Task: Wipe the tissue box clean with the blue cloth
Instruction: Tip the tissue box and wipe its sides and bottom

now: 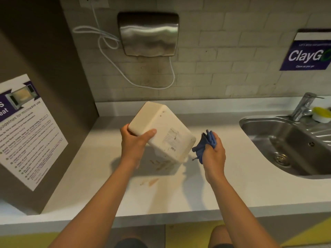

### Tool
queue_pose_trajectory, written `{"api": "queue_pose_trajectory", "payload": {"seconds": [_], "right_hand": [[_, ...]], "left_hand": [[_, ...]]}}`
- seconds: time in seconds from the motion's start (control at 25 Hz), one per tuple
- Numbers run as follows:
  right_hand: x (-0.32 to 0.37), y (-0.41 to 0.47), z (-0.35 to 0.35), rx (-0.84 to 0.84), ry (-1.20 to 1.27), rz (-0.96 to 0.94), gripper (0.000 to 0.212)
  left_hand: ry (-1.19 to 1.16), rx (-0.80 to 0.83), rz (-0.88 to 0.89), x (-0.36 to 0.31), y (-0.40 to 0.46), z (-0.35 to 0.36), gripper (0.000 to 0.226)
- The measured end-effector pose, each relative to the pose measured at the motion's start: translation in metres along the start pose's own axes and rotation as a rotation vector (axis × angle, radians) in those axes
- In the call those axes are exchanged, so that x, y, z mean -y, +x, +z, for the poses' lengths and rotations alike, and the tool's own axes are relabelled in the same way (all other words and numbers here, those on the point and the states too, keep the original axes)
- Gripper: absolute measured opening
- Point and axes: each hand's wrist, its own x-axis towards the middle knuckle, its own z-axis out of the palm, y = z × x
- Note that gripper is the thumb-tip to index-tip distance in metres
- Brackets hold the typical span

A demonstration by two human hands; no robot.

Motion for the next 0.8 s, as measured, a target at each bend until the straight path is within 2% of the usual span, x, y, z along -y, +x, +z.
{"api": "queue_pose_trajectory", "payload": {"seconds": [0.16,0.32,0.48,0.6,0.72,0.8], "right_hand": [[-0.009,-0.015,0.025,0.088,-0.130,-0.082,0.047],[-0.004,-0.023,0.047,0.079,-0.300,-0.251,0.061],[0.005,-0.042,0.071,0.169,-0.338,-0.413,0.071],[0.002,-0.058,0.086,0.245,-0.341,-0.468,0.068],[0.001,-0.076,0.096,0.402,-0.352,-0.621,0.069],[-0.001,-0.070,0.092,0.430,-0.393,-0.652,0.068]], "left_hand": [[-0.206,-0.027,-0.085,0.008,-0.013,0.000,0.089],[-0.329,-0.061,-0.094,0.008,-0.026,0.000,0.099],[-0.312,-0.086,-0.080,0.010,-0.033,-0.001,0.097],[-0.252,-0.119,-0.103,0.013,-0.036,-0.004,0.096],[-0.188,-0.157,-0.133,0.020,-0.040,-0.008,0.096],[-0.170,-0.174,-0.122,0.023,-0.042,-0.012,0.098]]}}
